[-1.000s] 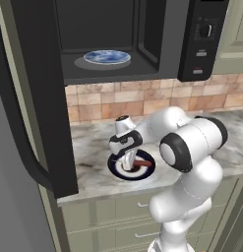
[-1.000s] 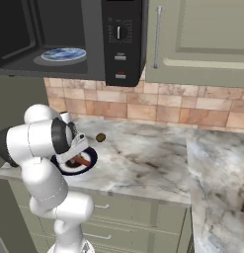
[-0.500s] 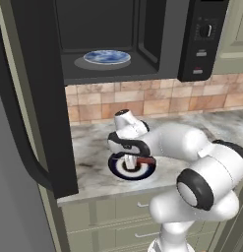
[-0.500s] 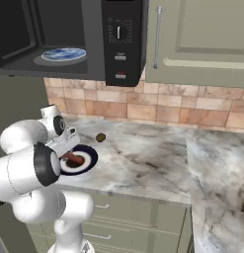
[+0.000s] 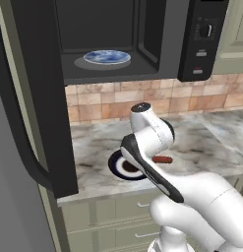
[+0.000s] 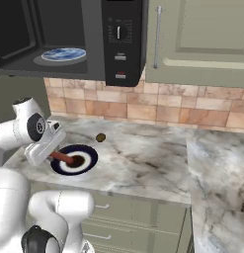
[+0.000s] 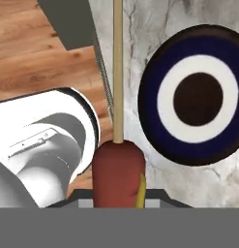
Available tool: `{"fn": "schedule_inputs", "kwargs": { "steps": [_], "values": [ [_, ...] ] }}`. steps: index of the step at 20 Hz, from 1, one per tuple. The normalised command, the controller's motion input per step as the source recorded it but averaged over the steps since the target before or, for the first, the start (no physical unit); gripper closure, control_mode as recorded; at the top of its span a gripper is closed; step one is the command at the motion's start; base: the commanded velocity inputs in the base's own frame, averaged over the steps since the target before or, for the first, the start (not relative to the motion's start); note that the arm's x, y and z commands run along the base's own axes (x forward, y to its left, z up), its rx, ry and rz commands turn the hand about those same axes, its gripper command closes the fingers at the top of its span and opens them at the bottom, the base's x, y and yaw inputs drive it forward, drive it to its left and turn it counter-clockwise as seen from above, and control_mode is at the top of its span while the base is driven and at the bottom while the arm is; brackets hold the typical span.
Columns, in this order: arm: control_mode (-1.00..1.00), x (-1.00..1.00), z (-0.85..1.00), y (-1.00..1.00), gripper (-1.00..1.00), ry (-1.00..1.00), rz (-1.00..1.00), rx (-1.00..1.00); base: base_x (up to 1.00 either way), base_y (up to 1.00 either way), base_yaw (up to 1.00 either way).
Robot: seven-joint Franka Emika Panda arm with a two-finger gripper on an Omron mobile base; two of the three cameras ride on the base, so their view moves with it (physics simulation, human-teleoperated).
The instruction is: Pick the hot dog from the counter and place it in the microwave.
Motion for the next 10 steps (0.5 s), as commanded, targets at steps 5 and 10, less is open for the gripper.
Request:
{"fn": "schedule_inputs", "kwargs": {
  "steps": [5, 10],
  "values": [
    [-1.00, -0.39, 1.00, -0.09, 1.00, 0.00, 0.07, 0.21, 0.00, 0.00, 0.00],
    [-1.00, -0.04, 1.00, 0.00, 1.00, 0.00, -0.01, 0.25, 0.00, 0.00, 0.00]
  ]
}}
